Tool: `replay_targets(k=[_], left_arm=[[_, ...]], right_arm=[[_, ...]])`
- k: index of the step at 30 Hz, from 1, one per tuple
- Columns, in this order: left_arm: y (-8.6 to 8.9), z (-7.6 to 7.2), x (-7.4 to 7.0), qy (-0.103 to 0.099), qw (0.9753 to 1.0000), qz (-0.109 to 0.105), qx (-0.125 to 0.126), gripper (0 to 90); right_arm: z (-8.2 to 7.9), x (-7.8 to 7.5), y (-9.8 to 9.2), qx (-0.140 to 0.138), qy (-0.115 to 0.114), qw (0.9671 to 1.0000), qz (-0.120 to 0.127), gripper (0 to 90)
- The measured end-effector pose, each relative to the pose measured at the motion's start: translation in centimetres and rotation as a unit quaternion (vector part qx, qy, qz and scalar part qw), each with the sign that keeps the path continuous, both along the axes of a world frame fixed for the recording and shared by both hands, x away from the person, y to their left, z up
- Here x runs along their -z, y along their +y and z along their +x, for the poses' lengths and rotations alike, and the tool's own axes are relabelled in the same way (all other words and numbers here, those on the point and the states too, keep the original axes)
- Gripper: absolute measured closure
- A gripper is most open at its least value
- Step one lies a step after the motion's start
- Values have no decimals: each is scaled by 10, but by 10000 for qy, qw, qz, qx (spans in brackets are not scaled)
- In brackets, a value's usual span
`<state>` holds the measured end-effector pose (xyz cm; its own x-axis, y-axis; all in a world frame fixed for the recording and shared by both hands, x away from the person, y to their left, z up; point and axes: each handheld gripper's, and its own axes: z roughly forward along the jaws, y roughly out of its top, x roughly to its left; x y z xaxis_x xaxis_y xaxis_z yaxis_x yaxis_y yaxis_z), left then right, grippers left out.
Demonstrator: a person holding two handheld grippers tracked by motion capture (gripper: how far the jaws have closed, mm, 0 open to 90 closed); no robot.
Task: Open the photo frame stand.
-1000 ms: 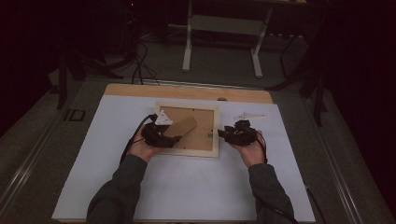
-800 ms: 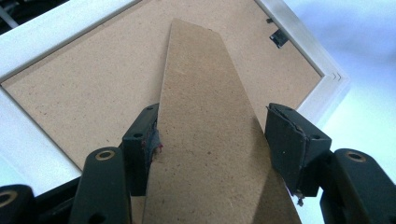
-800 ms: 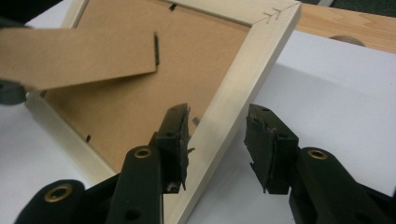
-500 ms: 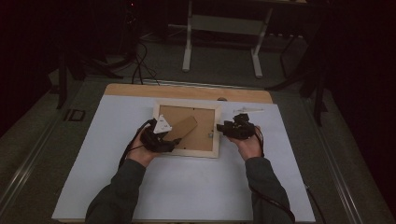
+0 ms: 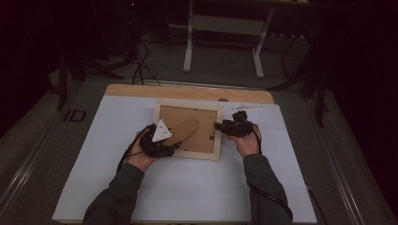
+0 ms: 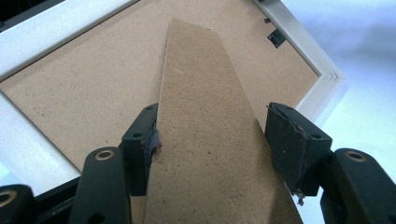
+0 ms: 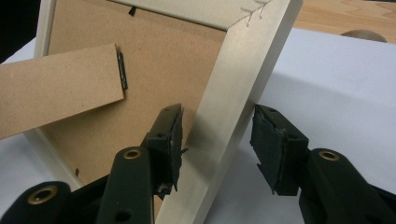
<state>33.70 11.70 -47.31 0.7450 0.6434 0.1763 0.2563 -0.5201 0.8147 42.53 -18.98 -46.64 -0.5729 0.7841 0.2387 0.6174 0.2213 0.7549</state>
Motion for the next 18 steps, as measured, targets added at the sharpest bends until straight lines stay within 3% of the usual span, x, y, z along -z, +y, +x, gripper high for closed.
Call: replay_targets(k=[3,8,13,18], left_arm=[[4,-1,1,25,9999,-29,102,410],[6,-3,2,13,9999,-60,160,410],[6,-4,2,11,9998,-48,210,407],[6,-5,1,18,9996,5,279,403]], right_arm=[[2,0,-1,-19,15,10000,38,526],[8,5,-1,-270,233,9992,183,512],[7,5,-7,-277,319,9981,445,560],[5,4,-9,-296,338,9976,532,571]])
